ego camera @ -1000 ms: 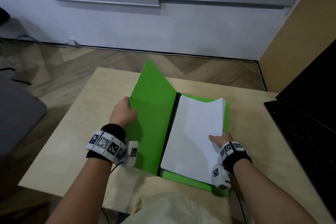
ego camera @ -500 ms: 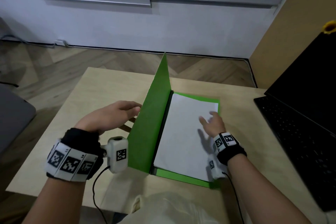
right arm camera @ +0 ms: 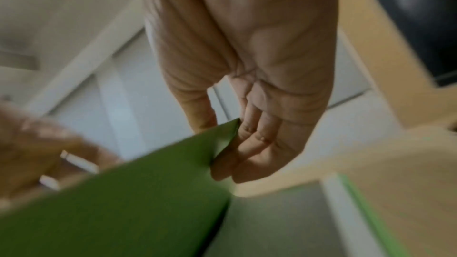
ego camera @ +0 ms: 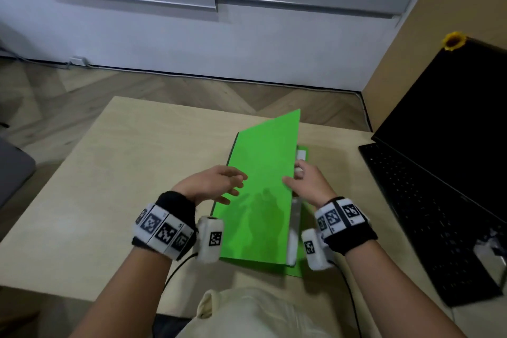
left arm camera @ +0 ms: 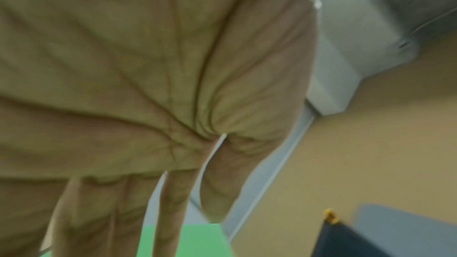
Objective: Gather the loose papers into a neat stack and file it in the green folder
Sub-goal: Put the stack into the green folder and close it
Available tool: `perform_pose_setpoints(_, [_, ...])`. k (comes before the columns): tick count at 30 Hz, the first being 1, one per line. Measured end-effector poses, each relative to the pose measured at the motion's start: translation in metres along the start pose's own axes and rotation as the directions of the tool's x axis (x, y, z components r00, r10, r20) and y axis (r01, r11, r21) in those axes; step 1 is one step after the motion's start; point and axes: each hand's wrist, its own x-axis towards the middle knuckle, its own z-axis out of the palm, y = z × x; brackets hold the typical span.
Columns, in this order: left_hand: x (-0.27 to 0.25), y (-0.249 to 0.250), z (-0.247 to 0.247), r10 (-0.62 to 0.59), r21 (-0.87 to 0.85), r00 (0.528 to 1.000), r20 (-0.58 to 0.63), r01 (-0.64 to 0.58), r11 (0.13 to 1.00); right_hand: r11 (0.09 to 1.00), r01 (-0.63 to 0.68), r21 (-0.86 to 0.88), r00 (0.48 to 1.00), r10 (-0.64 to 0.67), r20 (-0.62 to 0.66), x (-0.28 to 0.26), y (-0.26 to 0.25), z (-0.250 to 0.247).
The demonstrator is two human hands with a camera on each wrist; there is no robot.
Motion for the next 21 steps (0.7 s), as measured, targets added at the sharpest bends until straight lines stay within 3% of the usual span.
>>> perform_pose_setpoints(4, [0.051, -0.040, 0.011, -0.202, 0.126, 0.959, -0.199, 0.230, 0.965, 0.965, -0.256, 0.060, 0.964, 0.259, -0.052, 0.000, 0.052, -0.016])
perform_pose_setpoints(9, [0.098, -0.075, 0.034, -0.302, 0.148, 0.875, -0.378, 0.379, 0.913, 0.910, -0.409, 0.062, 0.895, 0.413, -0.166, 0.019, 0.098, 0.007])
perform_pose_setpoints(13, [0.111, -0.081, 0.044, -0.302, 0.169, 0.864, -0.402, 0.394, 0.903, 0.868, -0.488, -0.091, 0.867, 0.470, -0.167, 0.022, 0.112, 0.013])
perform_pose_setpoints(21, [0.129, -0.111, 0.029, -0.256, 0.023, 0.881, -0.397, 0.289, 0.957, 0.827, -0.562, -0.025, 0.826, 0.558, -0.081, 0.035, 0.093, 0.036])
